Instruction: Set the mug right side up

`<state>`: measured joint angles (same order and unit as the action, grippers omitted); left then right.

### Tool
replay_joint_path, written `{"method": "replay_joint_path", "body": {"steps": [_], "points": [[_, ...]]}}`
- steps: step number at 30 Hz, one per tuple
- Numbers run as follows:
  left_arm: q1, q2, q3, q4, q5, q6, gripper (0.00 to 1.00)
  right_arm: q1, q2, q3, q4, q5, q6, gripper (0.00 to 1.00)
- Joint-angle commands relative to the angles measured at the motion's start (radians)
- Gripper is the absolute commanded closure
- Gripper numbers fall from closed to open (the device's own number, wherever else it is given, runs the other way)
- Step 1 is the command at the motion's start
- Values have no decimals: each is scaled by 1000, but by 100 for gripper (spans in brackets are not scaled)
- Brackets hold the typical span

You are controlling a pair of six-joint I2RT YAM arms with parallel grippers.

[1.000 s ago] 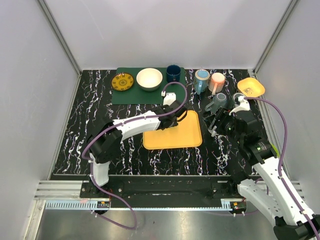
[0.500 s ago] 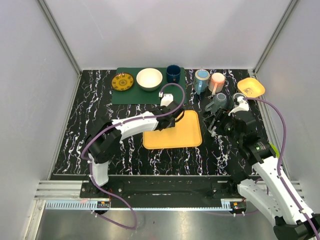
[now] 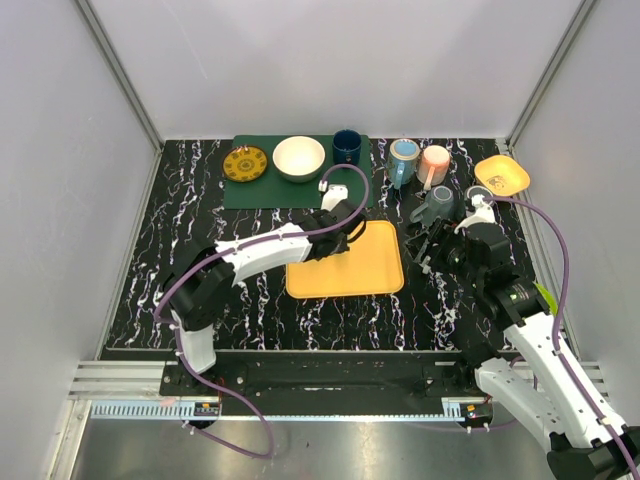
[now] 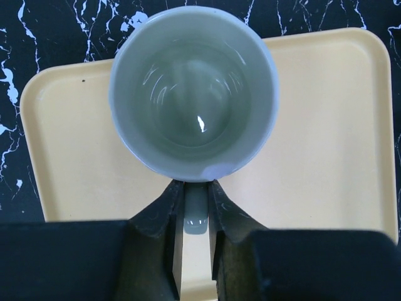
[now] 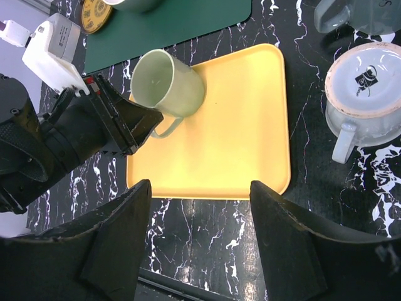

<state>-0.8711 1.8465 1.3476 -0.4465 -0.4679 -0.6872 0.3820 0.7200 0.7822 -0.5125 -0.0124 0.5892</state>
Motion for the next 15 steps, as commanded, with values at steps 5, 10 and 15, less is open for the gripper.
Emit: {"method": "replay_joint_path", "body": {"steps": [5,10,15], "points": [[12,-40,-28,54,28,31,76,8,1,-1,37,-14,15,30],[20,-44,-42,69,48,35,75,8,7,-3,40,-15,23,30],[24,-46,-39,68,57,43,66,8,16,-3,43,-15,23,31]]}}
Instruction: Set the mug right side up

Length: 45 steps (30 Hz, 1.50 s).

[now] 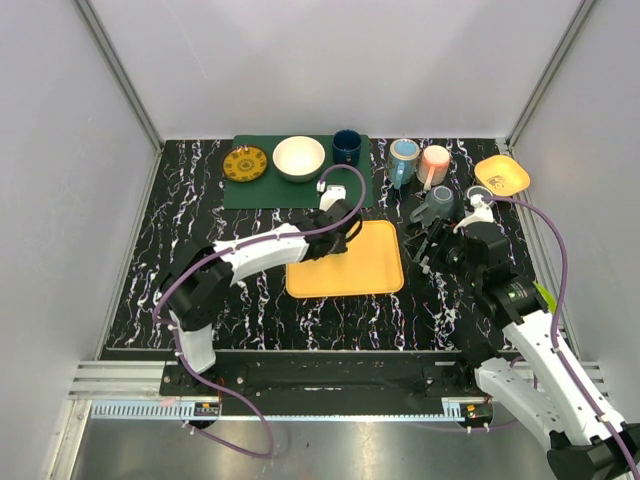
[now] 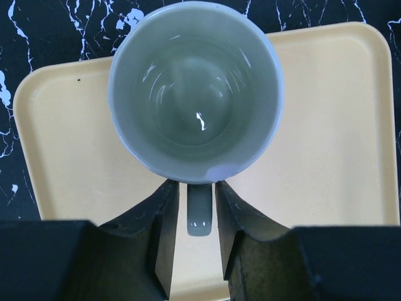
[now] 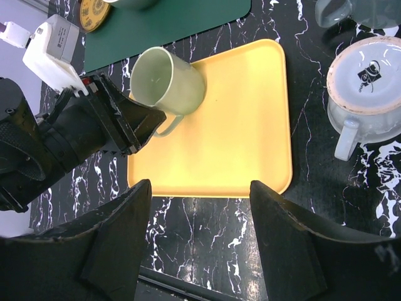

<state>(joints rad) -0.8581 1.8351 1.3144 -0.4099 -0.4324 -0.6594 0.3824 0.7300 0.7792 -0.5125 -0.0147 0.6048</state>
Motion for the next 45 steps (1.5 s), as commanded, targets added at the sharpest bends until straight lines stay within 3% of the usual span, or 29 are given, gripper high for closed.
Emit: {"method": "replay_joint_path", "body": {"steps": [1,4,11,12,18,27,31,33,36,37,40,45], "points": [[10,-34,-7,33,21,17,65,7,8,0,45,-13,9,31],[10,-36,-7,29,21,20,65,7,8,0,46,-11,9,31],[11,-37,-12,40,35,29,89,7,8,-6,49,-14,12,31],[13,-39,-14,43,38,32,100,7,6,-6,49,-16,12,31],[13,-123,-107,158,142,49,100,7,-4,0,55,-39,12,30],[25,-491,-279,329,228,47,100,7,-44,-18,150,-160,35,29],[59,-611,-360,413,303,-54,100,6,-84,-81,296,-324,116,27],[102,-675,-429,549,383,-153,100,7,-106,-144,377,-408,201,27],[149,-734,-509,748,489,-282,100,7,-93,-234,621,-595,361,28],[152,-743,-524,797,501,-307,100,7,-84,-259,770,-663,404,28],[162,-761,-546,908,579,-391,100,7,-44,-325,987,-703,524,27],[162,-760,-621,1163,638,-548,100,16,110,-287,1134,-772,575,25]]}}
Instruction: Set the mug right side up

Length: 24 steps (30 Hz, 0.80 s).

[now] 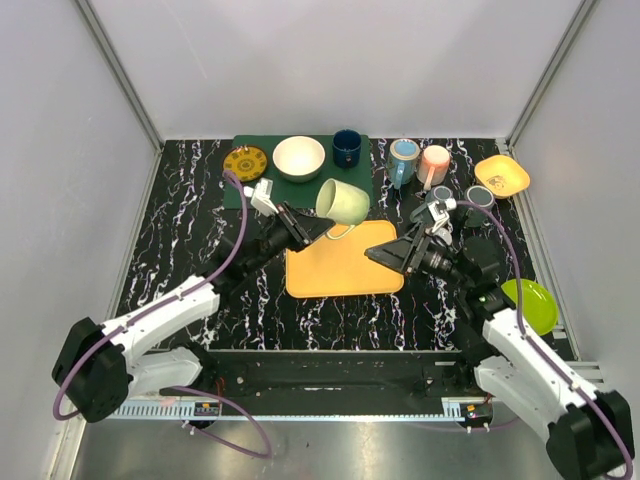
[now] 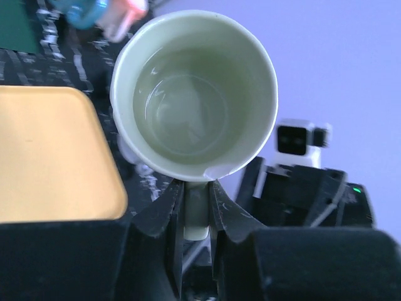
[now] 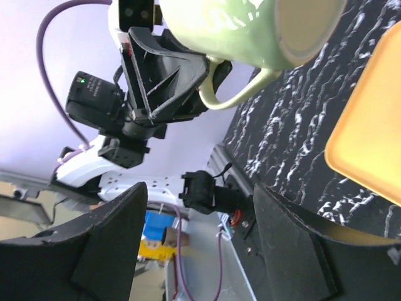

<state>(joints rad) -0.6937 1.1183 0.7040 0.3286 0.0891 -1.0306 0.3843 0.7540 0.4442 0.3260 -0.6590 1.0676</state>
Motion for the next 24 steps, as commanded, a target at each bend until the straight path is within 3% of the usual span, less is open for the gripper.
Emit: {"method": "replay_joint_path", "body": {"steps": [1,8,14,24], "points": [[-3,-43,-12,440,121,-186,100,22,109,60,321,-143,112,25],[-18,-63,-23,466,130,-213,100,48,234,156,314,-120,66,25],[-47,-63,-32,484,130,-218,100,54,356,194,522,-108,161,28],[-81,-49,-46,498,146,-223,100,73,488,272,680,-102,241,46]]}}
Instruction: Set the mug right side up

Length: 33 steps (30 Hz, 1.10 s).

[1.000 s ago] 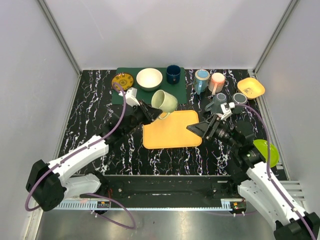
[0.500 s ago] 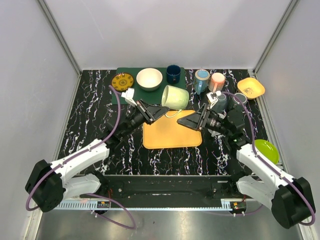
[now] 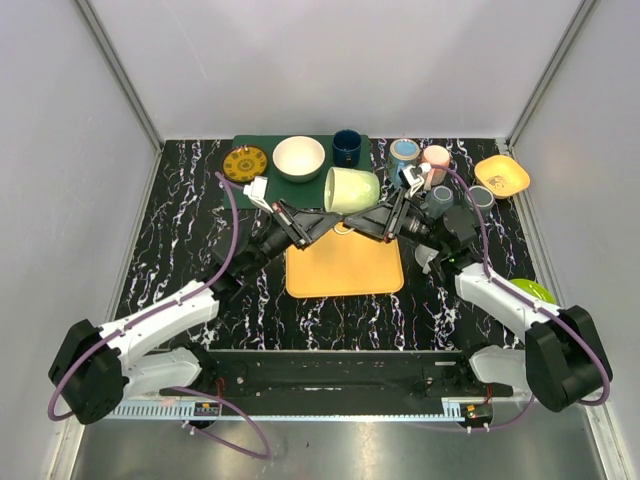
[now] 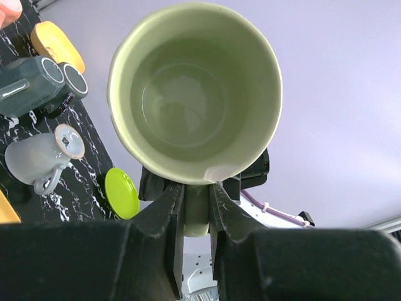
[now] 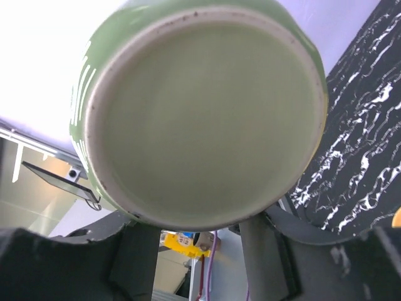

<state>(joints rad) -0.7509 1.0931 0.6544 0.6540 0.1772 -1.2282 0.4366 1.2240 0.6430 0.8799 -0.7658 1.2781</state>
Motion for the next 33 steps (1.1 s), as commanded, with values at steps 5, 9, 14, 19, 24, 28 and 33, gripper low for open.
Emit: {"method": "replay_joint_path", "body": {"steps": [5,9,14,19,24,28,33], "points": [[-38,-16,-2,170,64,-24,100,34,51,93,156,16,49,64],[-50,-9,-9,165,64,-19,100,45,72,104,183,23,66,80],[-57,-4,-16,164,68,-13,100,48,92,109,203,33,79,85],[-54,-24,-45,165,62,-11,95,48,69,89,202,45,64,100],[-35,-76,-87,145,42,7,66,47,25,80,165,43,26,100],[-4,-116,-113,133,39,9,53,48,-6,72,134,49,12,100],[44,-205,-163,52,38,24,39,31,-119,102,-80,72,-87,100]]}}
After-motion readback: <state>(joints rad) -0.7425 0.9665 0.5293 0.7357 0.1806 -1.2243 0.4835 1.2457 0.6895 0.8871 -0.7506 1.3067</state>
